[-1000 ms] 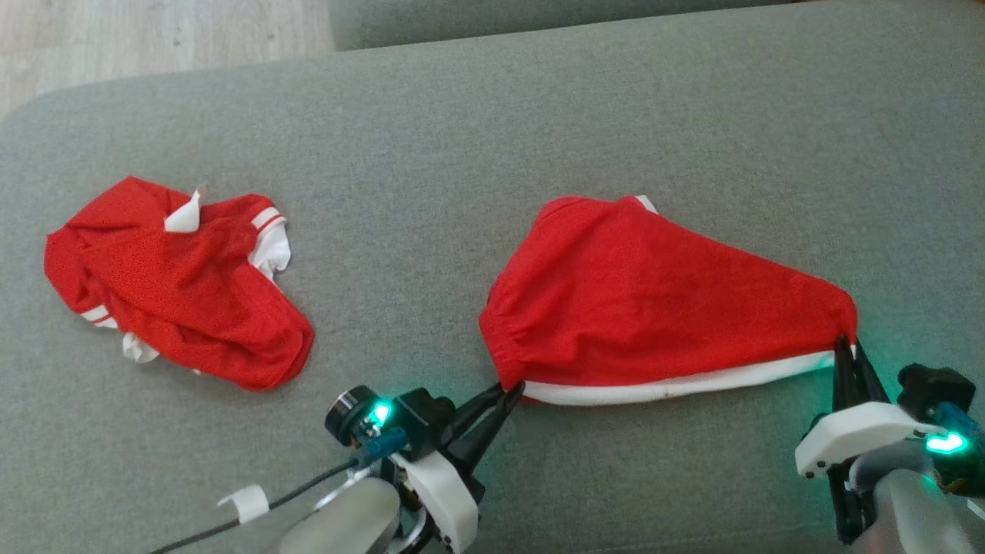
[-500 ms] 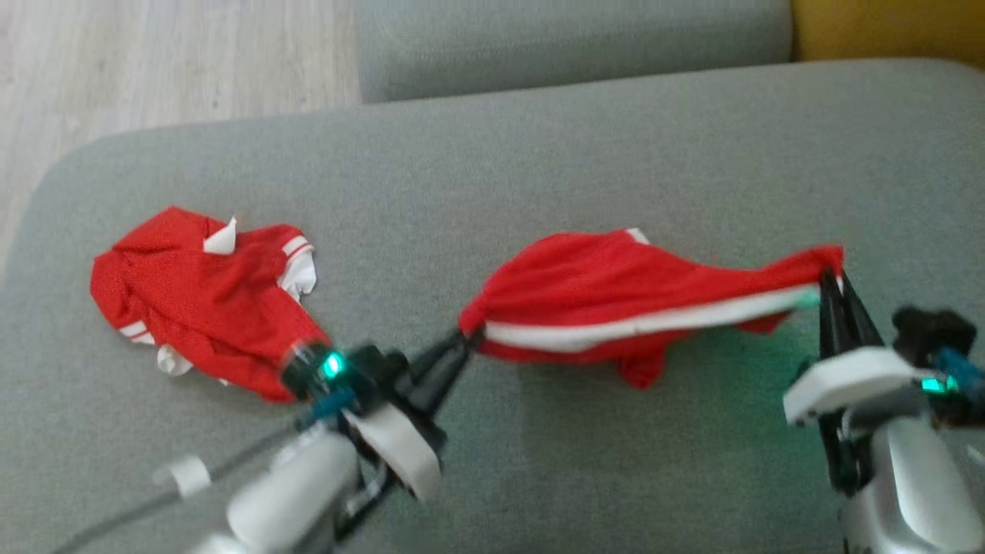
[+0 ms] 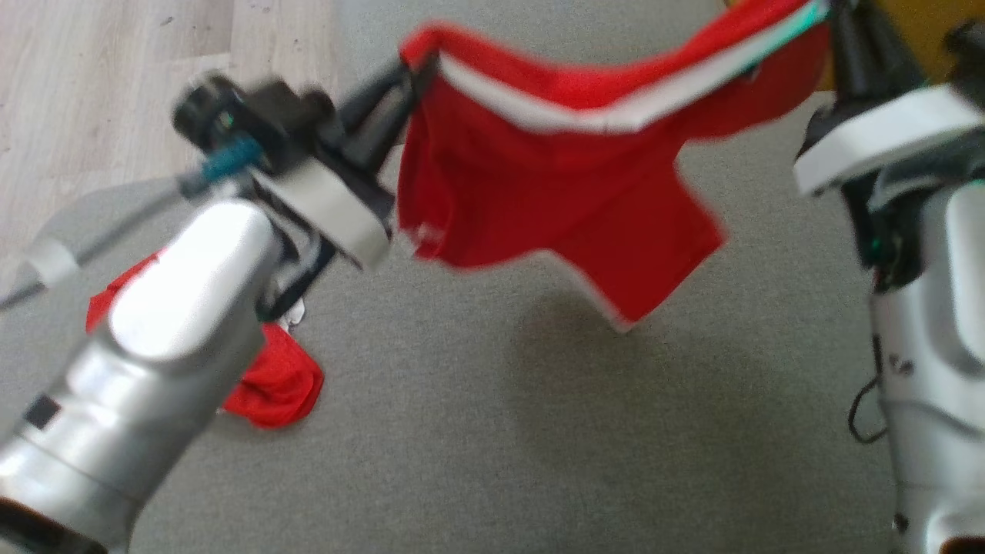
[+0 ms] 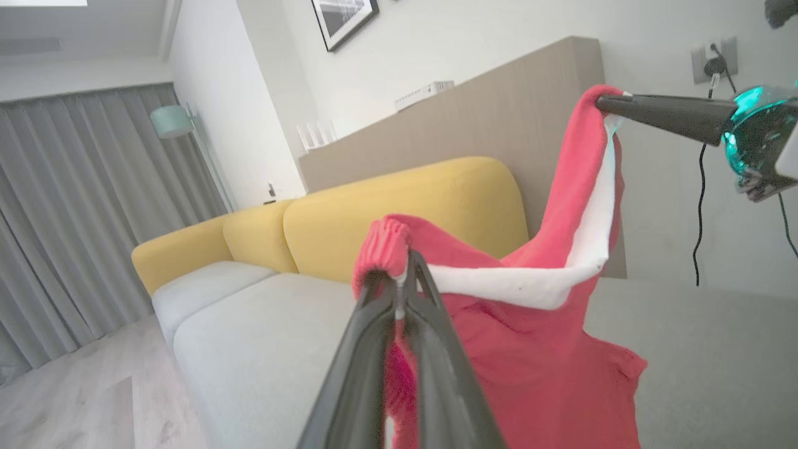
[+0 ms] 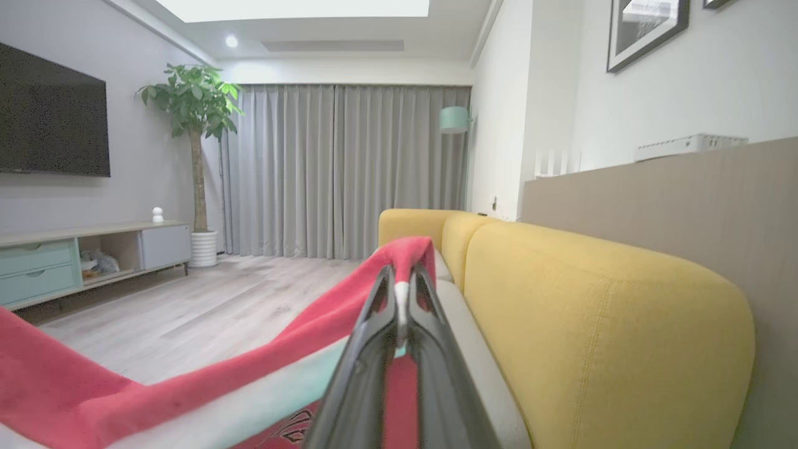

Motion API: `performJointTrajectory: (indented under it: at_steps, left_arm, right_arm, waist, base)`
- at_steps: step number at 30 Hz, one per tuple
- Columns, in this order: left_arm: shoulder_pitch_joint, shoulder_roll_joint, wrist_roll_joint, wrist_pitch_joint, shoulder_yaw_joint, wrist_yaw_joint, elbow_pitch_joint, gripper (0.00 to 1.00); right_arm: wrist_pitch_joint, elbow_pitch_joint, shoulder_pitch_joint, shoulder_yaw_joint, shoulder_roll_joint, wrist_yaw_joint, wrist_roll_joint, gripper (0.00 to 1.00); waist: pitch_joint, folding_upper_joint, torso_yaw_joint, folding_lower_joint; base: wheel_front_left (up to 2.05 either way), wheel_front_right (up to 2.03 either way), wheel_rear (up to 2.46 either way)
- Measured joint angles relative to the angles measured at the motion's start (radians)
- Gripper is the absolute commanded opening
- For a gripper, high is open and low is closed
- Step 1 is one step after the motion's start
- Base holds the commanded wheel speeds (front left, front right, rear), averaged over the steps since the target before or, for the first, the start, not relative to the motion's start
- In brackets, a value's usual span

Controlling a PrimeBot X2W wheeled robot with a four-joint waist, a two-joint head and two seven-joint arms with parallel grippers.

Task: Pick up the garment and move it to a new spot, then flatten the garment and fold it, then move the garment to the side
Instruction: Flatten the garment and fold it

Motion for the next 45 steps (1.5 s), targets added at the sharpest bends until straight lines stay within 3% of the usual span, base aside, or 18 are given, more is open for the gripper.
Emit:
performJointTrajectory:
  at_steps: [5, 12, 18, 22, 27, 31, 36, 40, 45]
  left_arm:
    - [-0.033, 0.004, -0.086, 0.040, 0.040, 0.000, -0.028, 0.00]
    - [0.093, 0.045, -0.216, 0.156, 0.024, 0.000, -0.091, 0.00]
    - [0.103, 0.098, -0.224, 0.214, 0.011, -0.006, -0.125, 0.00]
    - [0.042, 0.106, -0.228, 0.246, 0.020, -0.006, -0.123, 0.00]
    - [-0.139, 0.102, -0.213, 0.263, 0.037, -0.007, -0.064, 0.00]
    - [-0.321, 0.054, -0.168, 0.188, 0.074, -0.007, 0.046, 0.00]
    - [-0.523, -0.052, -0.092, 0.019, 0.121, 0.007, 0.203, 0.00]
    - [-0.574, -0.105, -0.058, -0.077, 0.110, 0.009, 0.310, 0.00]
    - [-0.539, -0.139, -0.059, -0.130, 0.042, 0.000, 0.373, 0.00]
  right_arm:
    - [0.054, 0.001, -0.023, -0.032, -0.009, 0.000, 0.003, 0.00]
    - [0.190, 0.000, 0.150, -0.033, -0.017, 0.000, 0.039, 0.00]
    - [0.238, -0.035, 0.158, -0.028, -0.040, 0.000, 0.070, 0.00]
    - [0.262, -0.021, 0.076, -0.017, -0.039, 0.000, 0.093, 0.00]
    - [0.263, 0.105, -0.153, 0.037, -0.046, 0.000, 0.114, 0.00]
    - [0.163, 0.259, -0.398, 0.032, -0.042, 0.000, 0.091, 0.00]
    - [-0.073, 0.440, -0.657, -0.036, -0.027, 0.000, -0.032, 0.00]
    - [-0.200, 0.582, -0.723, -0.107, -0.005, 0.000, -0.095, 0.00]
    - [-0.252, 0.737, -0.700, -0.094, 0.004, 0.000, -0.117, 0.00]
  waist:
    - [-0.005, 0.0000, 0.003, -0.0001]
    - [0.016, 0.0000, 0.008, 0.0000]
    - [0.054, 0.0000, 0.004, -0.0001]
    - [0.109, 0.0000, -0.005, 0.0000]
    - [0.215, 0.0000, -0.018, 0.0002]
    - [0.317, 0.0000, -0.025, 0.0004]
    - [0.418, -0.0001, -0.023, 0.0006]
    - [0.435, -0.0001, -0.016, 0.0006]
    - [0.404, 0.0000, -0.016, -0.0001]
  base:
    - [0.00, 0.00, 0.00]
    - [0.00, 0.00, 0.00]
    - [0.00, 0.00, 0.00]
    - [0.00, 0.00, 0.00]
    - [0.00, 0.00, 0.00]
    - [0.00, 0.00, 0.00]
    - [0.00, 0.00, 0.00]
    - [0.00, 0.00, 0.00]
    - [0.00, 0.00, 0.00]
